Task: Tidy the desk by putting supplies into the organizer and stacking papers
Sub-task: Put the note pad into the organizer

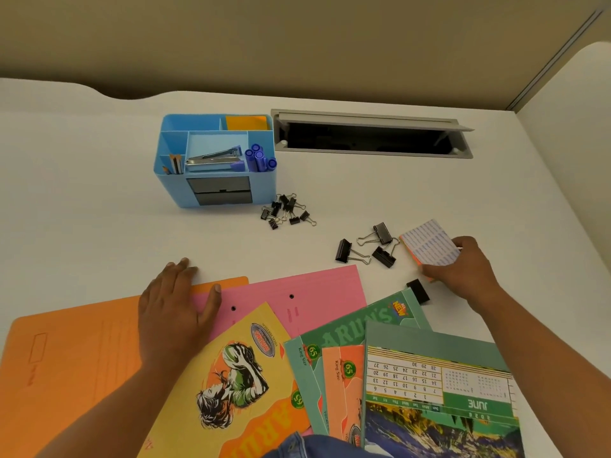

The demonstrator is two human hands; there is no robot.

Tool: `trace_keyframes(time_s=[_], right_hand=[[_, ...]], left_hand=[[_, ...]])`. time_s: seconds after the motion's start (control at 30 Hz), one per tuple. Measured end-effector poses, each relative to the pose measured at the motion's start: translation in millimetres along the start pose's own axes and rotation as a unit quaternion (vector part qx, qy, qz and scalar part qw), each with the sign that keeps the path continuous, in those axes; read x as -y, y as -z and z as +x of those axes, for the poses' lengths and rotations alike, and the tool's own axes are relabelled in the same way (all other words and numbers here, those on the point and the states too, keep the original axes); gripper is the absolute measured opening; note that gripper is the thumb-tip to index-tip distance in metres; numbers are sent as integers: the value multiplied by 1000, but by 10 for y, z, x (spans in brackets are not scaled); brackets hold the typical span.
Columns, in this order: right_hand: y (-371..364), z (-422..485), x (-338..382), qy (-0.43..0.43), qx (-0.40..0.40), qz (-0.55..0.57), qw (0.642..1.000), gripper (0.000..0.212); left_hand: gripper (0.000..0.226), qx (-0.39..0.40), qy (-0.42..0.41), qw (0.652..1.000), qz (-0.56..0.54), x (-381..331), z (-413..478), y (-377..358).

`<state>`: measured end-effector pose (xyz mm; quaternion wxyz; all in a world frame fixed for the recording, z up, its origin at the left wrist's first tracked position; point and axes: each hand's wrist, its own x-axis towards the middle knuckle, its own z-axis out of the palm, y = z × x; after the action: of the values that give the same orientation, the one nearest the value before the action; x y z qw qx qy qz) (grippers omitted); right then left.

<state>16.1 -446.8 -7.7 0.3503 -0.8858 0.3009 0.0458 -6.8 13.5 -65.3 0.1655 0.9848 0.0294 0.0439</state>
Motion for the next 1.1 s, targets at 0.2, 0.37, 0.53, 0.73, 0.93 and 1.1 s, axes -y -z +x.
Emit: trace_keyframes(time_s=[0.2,0.37,0.53,0.73,0.93,1.1], right_hand=[[0,38,9,-37,-12,151,988,62],[63,51,73,-78,-34,244,966,34],[308,-10,475,-60,-65,376,923,32],[403,-107,1392,43,59,440,895,54],[7,-117,2521,221,70,340,912,22],[-467,14,3347,376,35,146,914,19]], left_hand=[[68,3,2,1000,3,-8,-4,2],[68,2,2,1000,1,9,-4,12],[68,9,10,1000,-1,9,-4,16],[70,24,16,1000,-4,2,-24,26],[67,33,17,999,-9,-4,-34,57],[65,43,18,999,-10,-12,-31,67]])
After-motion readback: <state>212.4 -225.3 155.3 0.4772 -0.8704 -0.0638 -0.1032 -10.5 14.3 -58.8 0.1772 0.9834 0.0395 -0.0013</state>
